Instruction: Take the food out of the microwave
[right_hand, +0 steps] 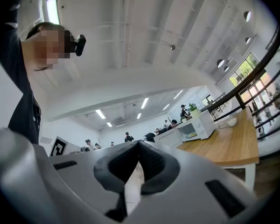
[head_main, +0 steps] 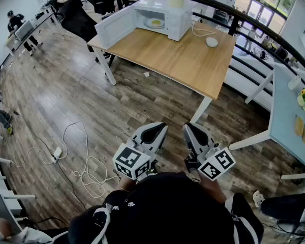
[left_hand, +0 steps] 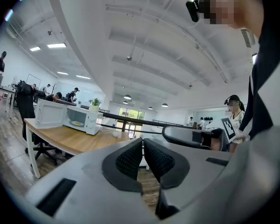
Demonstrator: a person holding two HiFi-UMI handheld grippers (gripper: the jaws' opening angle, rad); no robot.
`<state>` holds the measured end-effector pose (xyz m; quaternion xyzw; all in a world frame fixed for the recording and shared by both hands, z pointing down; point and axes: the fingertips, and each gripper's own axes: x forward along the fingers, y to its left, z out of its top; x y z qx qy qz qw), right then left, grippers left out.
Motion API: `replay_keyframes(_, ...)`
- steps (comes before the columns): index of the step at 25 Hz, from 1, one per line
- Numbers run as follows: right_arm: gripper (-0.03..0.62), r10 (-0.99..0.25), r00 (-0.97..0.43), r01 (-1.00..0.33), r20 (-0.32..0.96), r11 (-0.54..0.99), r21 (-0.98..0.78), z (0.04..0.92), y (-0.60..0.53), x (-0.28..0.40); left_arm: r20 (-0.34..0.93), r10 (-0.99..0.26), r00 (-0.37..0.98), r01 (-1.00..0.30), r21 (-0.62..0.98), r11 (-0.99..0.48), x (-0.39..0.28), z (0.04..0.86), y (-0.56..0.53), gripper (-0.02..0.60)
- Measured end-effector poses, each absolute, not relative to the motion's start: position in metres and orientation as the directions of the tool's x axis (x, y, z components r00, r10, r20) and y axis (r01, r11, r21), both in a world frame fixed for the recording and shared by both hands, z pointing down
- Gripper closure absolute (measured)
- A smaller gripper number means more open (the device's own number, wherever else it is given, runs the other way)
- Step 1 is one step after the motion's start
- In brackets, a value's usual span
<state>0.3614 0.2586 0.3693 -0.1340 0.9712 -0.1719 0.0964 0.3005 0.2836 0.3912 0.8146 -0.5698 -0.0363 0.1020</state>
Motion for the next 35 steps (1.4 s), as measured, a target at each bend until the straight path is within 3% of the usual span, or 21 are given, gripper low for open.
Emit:
replay_keyframes(17, 0.592, -0.310, -0.943, -0.249, -0.118, 0.896, -0.368, 0.377, 0.252, 0.346, 0.038, -0.930, 0.367, -0.908, 0.230, -0.349, 0.286, 0.395, 0.273, 0.558)
replay_keyframes(35, 0.592, -0.277, -0.956, -0.218, -0.096, 0.891, -0.398, 0.391, 0.257, 0.258, 0.037, -0.950, 0.311, -0.928, 0.228, -0.295, 0.198, 0.404, 0.286, 0.558)
